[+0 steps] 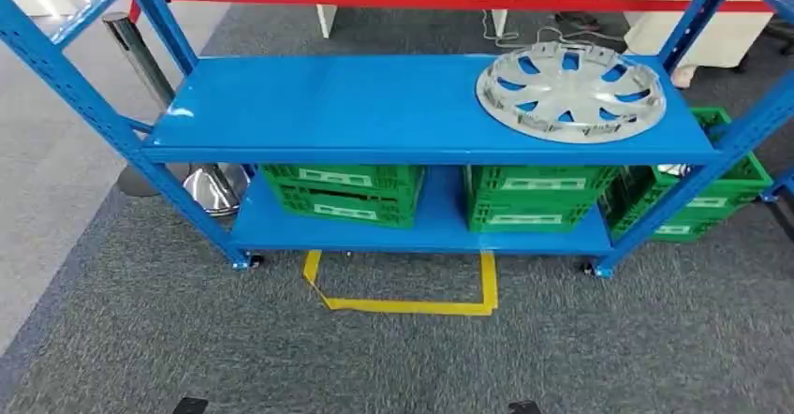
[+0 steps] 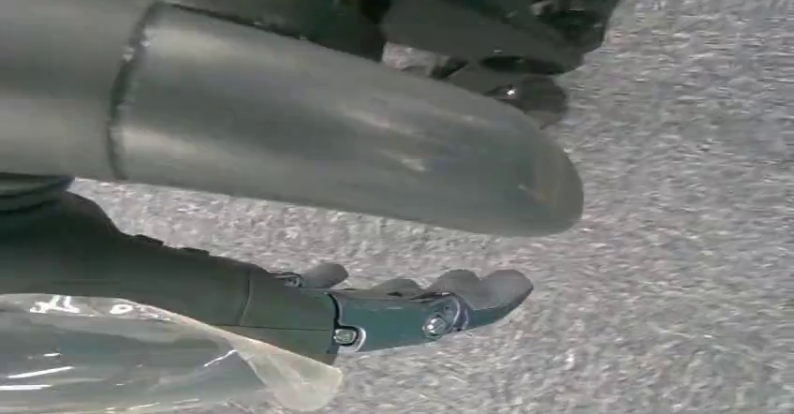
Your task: Take the parts from the cabinet and place them on the table.
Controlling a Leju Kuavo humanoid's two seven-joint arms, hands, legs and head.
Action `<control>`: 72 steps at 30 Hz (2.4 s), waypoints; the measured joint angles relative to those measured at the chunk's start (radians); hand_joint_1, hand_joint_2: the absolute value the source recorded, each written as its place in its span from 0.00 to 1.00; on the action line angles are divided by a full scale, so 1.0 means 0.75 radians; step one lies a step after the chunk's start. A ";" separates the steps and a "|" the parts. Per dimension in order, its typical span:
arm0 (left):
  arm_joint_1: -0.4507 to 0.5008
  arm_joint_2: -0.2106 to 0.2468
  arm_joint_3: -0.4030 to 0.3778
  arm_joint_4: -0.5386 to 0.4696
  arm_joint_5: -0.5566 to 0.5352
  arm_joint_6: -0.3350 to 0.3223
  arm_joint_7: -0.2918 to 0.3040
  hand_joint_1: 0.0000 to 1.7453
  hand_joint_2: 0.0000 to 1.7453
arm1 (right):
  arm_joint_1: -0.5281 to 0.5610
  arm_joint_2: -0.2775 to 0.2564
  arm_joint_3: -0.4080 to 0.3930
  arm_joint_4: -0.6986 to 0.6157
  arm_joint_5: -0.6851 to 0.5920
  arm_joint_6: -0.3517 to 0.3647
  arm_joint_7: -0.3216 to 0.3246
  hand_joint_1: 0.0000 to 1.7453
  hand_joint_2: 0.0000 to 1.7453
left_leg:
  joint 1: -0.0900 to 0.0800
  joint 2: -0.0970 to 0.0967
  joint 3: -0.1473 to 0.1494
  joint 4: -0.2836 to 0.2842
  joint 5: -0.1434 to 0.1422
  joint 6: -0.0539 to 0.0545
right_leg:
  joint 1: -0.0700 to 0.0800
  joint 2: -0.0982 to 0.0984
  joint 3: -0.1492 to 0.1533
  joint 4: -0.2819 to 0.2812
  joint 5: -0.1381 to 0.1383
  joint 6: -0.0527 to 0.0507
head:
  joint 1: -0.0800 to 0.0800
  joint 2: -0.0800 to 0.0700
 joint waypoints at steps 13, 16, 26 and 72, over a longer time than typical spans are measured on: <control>0.009 0.003 -0.002 0.001 -0.019 -0.039 0.036 0.00 1.00 | -0.012 0.003 -0.027 0.001 -0.056 0.046 0.033 0.00 1.00 | 0.000 0.010 0.021 -0.293 0.239 0.067 | -0.005 0.000 0.106 0.047 -0.125 0.071 | 0.001 0.001; 0.002 0.005 -0.005 -0.002 -0.029 -0.056 0.026 0.00 1.00 | -0.009 0.002 -0.040 0.001 -0.093 0.030 0.083 0.00 1.00 | -0.007 0.010 0.035 -0.297 0.222 0.087 | -0.003 0.001 -0.074 0.319 -0.233 0.075 | 0.009 0.001; 0.004 0.015 -0.107 -0.092 0.100 -0.132 0.031 0.00 0.00 | 0.109 -0.050 0.138 -0.001 -0.406 0.041 0.139 0.00 0.00 | -0.031 0.000 0.111 -0.285 0.173 0.062 | 0.028 0.002 -0.061 0.029 0.026 0.006 | 0.010 0.001; 0.377 0.082 -0.547 -0.127 0.727 -0.480 0.075 0.00 1.00 | 0.145 -0.305 1.175 -0.411 -1.638 0.215 0.239 0.00 0.00 | 0.016 -0.003 0.082 -0.305 0.184 0.023 | 0.023 -0.001 -0.015 0.007 -0.011 0.019 | 0.023 0.000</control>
